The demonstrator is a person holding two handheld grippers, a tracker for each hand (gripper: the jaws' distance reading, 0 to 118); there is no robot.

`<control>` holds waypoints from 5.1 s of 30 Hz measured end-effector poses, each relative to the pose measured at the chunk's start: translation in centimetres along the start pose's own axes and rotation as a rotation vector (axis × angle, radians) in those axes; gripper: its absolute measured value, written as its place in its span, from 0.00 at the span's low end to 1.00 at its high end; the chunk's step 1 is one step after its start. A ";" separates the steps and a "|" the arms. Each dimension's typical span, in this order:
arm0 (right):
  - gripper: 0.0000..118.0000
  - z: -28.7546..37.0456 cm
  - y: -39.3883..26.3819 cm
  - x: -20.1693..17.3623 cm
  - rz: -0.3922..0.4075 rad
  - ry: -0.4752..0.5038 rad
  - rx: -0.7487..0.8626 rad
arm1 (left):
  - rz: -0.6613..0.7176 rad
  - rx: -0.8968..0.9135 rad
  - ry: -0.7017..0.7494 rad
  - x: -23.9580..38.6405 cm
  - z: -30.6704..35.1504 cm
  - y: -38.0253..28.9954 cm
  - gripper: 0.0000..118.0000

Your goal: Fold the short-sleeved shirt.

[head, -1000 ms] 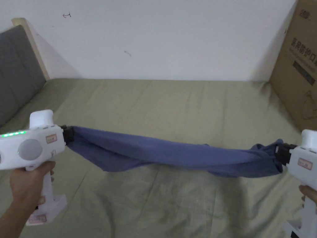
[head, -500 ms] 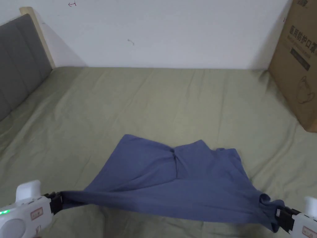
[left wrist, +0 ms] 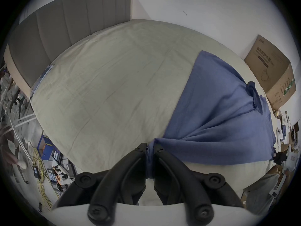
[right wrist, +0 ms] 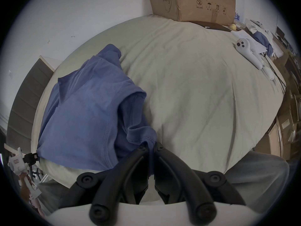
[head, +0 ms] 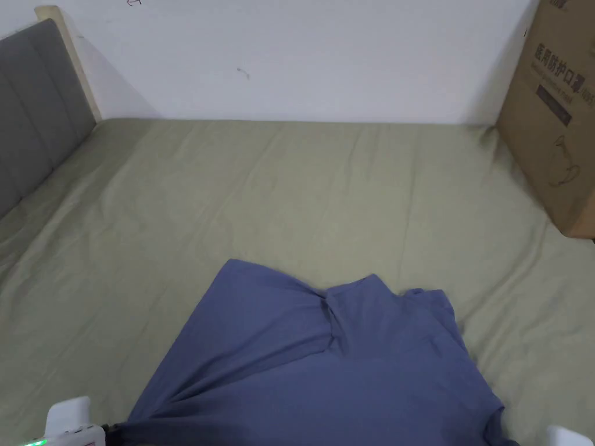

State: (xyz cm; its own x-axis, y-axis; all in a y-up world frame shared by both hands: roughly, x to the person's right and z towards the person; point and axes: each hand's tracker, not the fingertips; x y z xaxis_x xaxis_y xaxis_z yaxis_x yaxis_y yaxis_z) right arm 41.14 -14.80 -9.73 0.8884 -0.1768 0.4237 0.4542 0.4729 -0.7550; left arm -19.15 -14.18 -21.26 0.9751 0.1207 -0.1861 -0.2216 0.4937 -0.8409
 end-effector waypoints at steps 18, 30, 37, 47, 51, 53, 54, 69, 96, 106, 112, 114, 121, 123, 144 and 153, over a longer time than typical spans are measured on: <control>0.90 17.9 11.6 -6.8 0.167 0.090 0.685 | -0.035 0.607 -0.233 7.2 16.8 9.5 0.69; 0.04 22.7 10.0 -10.6 0.309 -0.045 0.947 | -0.127 0.755 -0.322 11.0 20.6 8.3 0.00; 0.00 22.3 10.1 -10.7 0.302 -0.017 0.940 | -0.184 0.742 -0.281 11.1 19.9 8.0 0.00; 0.00 20.9 10.5 -10.3 0.304 0.001 0.894 | -0.141 0.504 -0.187 7.4 14.9 8.1 0.08; 0.00 20.0 10.6 -10.1 0.299 0.008 0.868 | -0.060 0.333 -0.137 5.5 11.1 7.3 0.86; 0.00 19.6 10.5 -10.1 0.299 0.007 0.855 | -0.040 0.254 -0.111 4.6 9.1 6.7 0.88; 0.00 19.3 10.5 -10.1 0.301 0.007 0.846 | -0.047 0.222 -0.111 4.1 8.3 6.2 0.88; 0.00 16.1 9.8 -9.2 0.297 -0.001 0.727 | -0.049 -0.089 -0.057 1.9 -0.7 1.0 0.30; 0.12 -5.1 7.4 -3.7 0.121 -0.018 0.017 | -0.119 0.137 -0.169 5.3 5.3 3.8 0.09; 0.06 0.5 7.8 -5.5 0.224 -0.024 0.180 | -0.100 0.180 -0.193 5.2 6.8 5.2 0.09; 0.06 4.0 9.5 -6.3 0.254 0.017 0.314 | -0.085 0.258 -0.229 6.2 9.3 7.5 0.09; 0.06 5.9 11.0 -7.0 0.272 0.038 0.372 | -0.085 0.299 -0.245 6.7 10.3 9.0 0.09; 0.06 12.0 18.1 -9.8 0.338 0.070 0.555 | -0.101 0.474 -0.249 8.5 14.9 17.0 0.09; 0.06 13.4 20.7 -10.3 0.341 0.072 0.603 | -0.093 0.514 -0.264 8.9 16.5 19.9 0.09; 0.06 12.5 42.1 -18.0 0.316 0.118 0.843 | -0.075 0.761 -0.211 17.4 15.6 43.1 0.09; 0.06 -0.2 39.4 -17.5 0.325 0.044 0.677 | -0.175 0.633 -0.135 17.3 3.2 39.5 0.09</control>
State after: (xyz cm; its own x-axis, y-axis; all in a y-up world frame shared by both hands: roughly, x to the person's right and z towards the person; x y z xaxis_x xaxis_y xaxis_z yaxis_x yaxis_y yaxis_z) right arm 43.49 6.78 -47.00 0.9790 0.0345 0.2009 0.0409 0.9322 -0.3596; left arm -11.10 10.15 -56.06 0.9965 0.0795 0.0255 -0.0636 0.9208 -0.3848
